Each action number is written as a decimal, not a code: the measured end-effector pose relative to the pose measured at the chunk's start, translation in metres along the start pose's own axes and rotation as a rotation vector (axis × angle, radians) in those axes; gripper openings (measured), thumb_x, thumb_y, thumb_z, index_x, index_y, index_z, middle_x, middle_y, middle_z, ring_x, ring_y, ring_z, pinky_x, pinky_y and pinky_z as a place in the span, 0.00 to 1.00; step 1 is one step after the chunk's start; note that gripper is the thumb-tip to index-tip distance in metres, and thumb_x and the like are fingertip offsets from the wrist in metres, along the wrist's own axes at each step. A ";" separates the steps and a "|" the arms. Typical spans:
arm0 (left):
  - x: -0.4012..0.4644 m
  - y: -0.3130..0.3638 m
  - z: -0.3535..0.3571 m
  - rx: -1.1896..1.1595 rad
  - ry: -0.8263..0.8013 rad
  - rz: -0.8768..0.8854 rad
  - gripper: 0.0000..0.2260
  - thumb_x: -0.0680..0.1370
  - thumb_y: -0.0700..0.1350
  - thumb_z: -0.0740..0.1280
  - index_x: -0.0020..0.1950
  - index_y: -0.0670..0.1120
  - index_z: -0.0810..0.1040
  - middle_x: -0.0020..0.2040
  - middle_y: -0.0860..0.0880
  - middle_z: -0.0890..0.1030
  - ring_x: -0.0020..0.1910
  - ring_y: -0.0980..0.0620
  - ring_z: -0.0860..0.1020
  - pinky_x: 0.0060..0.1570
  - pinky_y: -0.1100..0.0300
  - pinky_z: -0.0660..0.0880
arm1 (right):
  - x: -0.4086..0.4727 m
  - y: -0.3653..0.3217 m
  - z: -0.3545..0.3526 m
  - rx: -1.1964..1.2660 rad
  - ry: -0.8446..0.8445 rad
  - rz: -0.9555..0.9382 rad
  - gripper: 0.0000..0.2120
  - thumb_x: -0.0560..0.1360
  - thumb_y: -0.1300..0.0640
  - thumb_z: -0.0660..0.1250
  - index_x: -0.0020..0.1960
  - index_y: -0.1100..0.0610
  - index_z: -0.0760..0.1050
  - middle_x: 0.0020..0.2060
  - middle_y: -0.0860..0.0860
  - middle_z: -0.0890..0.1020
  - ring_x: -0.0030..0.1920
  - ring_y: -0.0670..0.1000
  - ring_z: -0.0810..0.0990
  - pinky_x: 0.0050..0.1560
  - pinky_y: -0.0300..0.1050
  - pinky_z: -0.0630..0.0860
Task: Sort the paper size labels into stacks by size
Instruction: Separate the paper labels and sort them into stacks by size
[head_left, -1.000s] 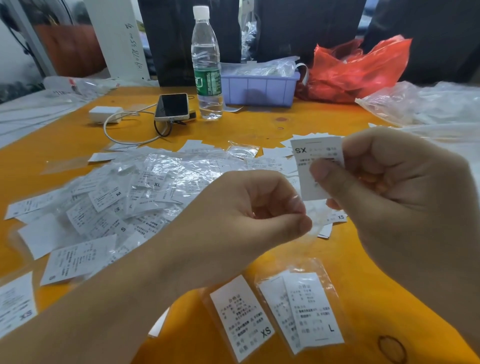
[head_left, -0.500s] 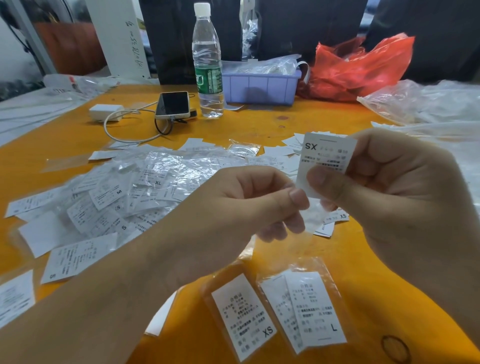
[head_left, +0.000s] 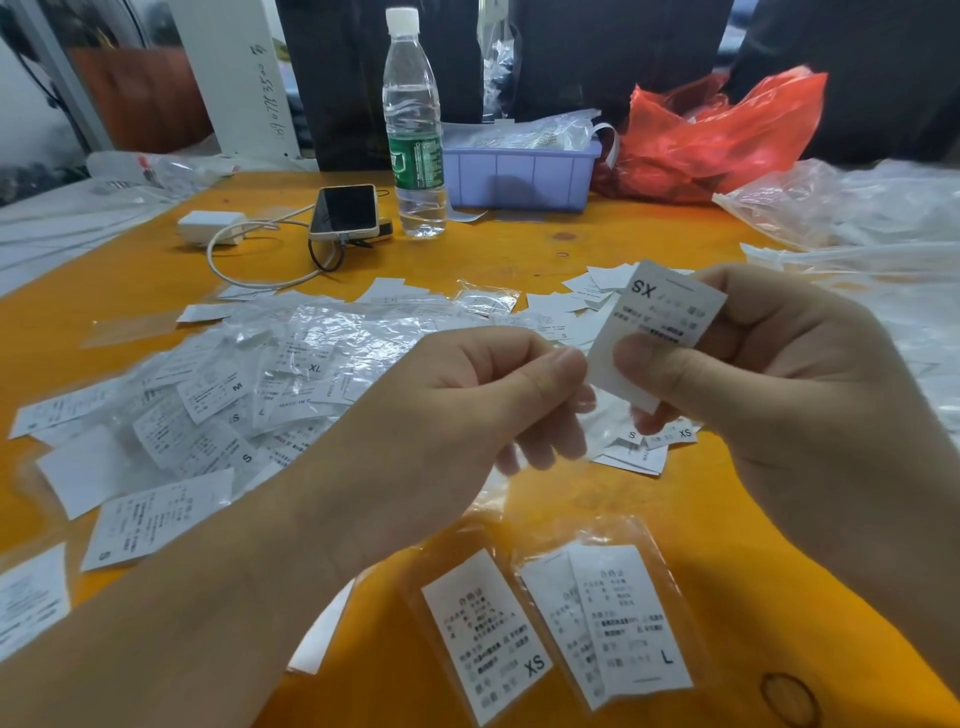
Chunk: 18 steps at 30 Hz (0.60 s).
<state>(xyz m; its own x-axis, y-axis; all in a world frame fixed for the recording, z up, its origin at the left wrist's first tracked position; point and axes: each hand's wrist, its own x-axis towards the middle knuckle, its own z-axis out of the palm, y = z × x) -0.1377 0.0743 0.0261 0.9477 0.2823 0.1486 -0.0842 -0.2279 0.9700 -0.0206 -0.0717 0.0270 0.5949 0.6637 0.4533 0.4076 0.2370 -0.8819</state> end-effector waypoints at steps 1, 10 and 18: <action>0.000 0.000 0.000 0.005 0.013 0.002 0.14 0.76 0.54 0.66 0.38 0.46 0.83 0.33 0.49 0.83 0.31 0.56 0.78 0.32 0.64 0.74 | 0.001 0.000 -0.002 0.000 -0.007 0.011 0.06 0.67 0.58 0.71 0.41 0.59 0.79 0.35 0.55 0.84 0.30 0.53 0.79 0.31 0.42 0.77; 0.001 0.001 -0.006 0.041 0.043 0.018 0.14 0.73 0.58 0.68 0.39 0.47 0.83 0.31 0.51 0.81 0.29 0.57 0.75 0.30 0.66 0.72 | 0.011 -0.001 -0.015 0.061 -0.140 0.064 0.10 0.63 0.52 0.73 0.45 0.50 0.86 0.36 0.51 0.85 0.34 0.50 0.77 0.29 0.39 0.72; -0.001 0.005 -0.008 0.121 0.047 0.084 0.14 0.72 0.58 0.68 0.39 0.47 0.83 0.27 0.54 0.78 0.27 0.60 0.74 0.30 0.71 0.71 | 0.011 -0.003 -0.016 -0.013 -0.298 0.197 0.08 0.68 0.53 0.68 0.39 0.52 0.85 0.30 0.49 0.81 0.28 0.42 0.76 0.28 0.34 0.70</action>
<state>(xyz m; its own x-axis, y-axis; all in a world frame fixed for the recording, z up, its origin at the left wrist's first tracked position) -0.1411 0.0802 0.0319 0.9234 0.3000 0.2393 -0.1219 -0.3621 0.9241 -0.0040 -0.0757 0.0364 0.4355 0.8741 0.2153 0.3150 0.0761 -0.9460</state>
